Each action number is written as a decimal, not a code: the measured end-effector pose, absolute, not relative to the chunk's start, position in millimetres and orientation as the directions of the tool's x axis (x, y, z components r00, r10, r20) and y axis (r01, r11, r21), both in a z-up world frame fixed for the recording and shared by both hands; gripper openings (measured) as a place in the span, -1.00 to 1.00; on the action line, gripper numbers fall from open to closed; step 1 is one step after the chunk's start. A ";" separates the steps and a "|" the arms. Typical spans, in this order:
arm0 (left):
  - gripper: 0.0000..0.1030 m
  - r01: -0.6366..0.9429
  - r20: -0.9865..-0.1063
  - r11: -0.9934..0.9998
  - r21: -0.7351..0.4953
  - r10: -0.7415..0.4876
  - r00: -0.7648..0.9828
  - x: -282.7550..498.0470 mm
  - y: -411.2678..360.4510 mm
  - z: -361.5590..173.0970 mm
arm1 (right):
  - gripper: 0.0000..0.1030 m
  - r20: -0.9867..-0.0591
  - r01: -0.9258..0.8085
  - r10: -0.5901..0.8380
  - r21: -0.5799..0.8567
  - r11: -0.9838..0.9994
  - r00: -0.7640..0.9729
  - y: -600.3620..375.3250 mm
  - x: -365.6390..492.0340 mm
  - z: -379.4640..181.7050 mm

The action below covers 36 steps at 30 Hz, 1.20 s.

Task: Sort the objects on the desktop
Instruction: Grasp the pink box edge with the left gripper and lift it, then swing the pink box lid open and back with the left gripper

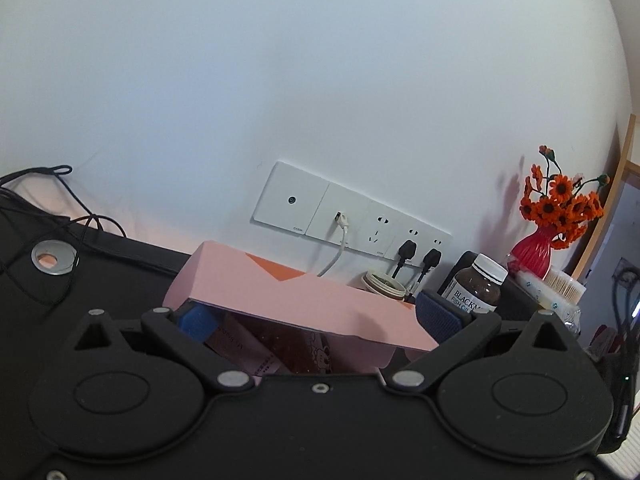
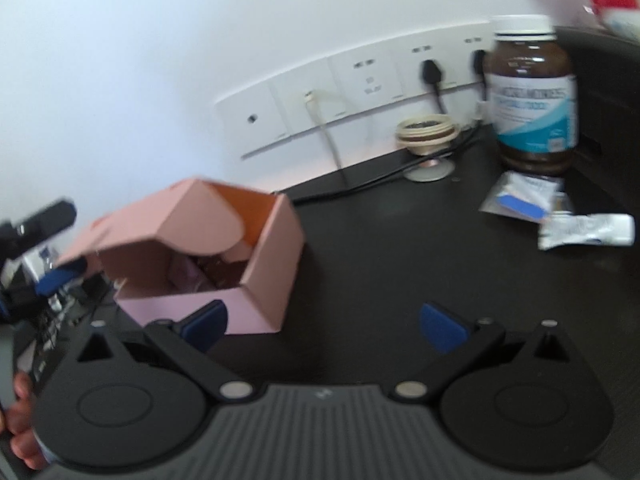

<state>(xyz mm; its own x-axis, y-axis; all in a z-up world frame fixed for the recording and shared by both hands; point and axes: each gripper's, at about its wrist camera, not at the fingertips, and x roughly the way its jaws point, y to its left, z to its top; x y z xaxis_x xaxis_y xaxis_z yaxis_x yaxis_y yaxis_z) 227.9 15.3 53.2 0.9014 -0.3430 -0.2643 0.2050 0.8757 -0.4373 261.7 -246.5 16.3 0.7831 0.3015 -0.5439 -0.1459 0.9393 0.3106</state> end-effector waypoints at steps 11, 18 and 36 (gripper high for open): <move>0.99 0.227 -0.242 0.935 -0.274 -0.295 0.924 231.9 0.7 63.2 | 0.99 -0.550 -0.051 0.291 0.408 0.911 0.783 -214.6 305.1 -1.0; 0.99 0.210 -0.199 0.977 -0.039 -0.213 0.956 236.5 -23.9 67.2 | 0.99 -0.563 -0.119 0.320 0.364 0.924 0.762 -219.8 312.3 0.5; 0.99 0.142 -0.156 0.973 0.184 -0.114 0.981 288.1 -75.5 77.3 | 0.99 -0.684 -0.361 0.396 0.203 0.910 0.613 -245.7 330.2 12.0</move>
<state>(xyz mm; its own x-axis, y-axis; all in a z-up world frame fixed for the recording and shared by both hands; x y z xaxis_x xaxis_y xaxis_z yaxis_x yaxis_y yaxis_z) 288.1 -75.5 77.3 0.9812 -0.1139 -0.1560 0.1421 0.9726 0.1838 330.2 -245.7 12.0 0.6130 0.3955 -0.6840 -0.3612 0.9102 0.2026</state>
